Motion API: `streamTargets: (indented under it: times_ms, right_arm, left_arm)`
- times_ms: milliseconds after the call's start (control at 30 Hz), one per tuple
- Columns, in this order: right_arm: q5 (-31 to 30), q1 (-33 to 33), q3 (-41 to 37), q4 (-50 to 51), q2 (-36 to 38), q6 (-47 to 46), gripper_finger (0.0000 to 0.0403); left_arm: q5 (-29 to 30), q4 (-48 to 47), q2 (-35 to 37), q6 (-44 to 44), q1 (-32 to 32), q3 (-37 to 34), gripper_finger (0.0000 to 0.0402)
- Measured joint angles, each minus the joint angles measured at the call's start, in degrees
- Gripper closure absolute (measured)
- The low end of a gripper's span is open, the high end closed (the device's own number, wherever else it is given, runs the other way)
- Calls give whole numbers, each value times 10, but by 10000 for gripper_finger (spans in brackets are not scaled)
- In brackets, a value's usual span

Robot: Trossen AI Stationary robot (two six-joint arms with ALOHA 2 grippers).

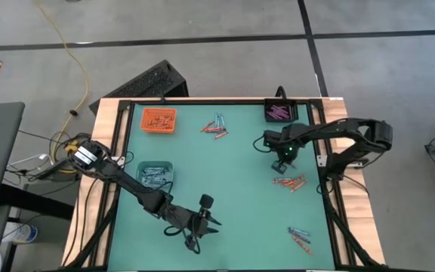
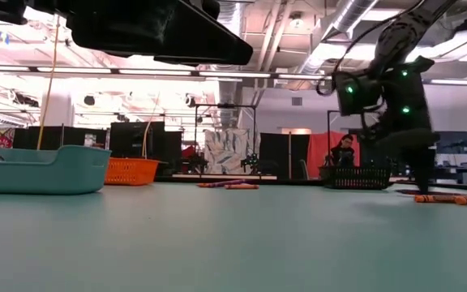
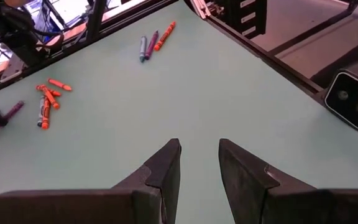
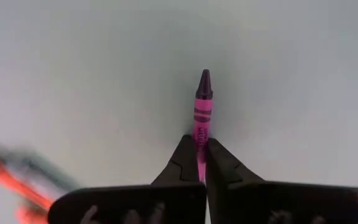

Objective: Sort crayons
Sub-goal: Put the purple crayon into the black basket

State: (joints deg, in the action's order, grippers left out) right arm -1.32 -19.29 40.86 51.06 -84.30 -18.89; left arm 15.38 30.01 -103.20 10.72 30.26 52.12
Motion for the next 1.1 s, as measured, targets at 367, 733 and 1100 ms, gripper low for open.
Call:
streamTargets:
  times_ms: [367,733,1100]
  right_arm:
    - [-12,2,38,32,36,9,402]
    - [-116,-36,178,71,36,126,403]
    - [-146,-186,260,52,34,348,403]
  left_arm:
    - [0,-9,0,0,0,0,302]
    - [0,-11,0,-1,0,0,302]
    - [0,-11,0,-9,0,0,302]
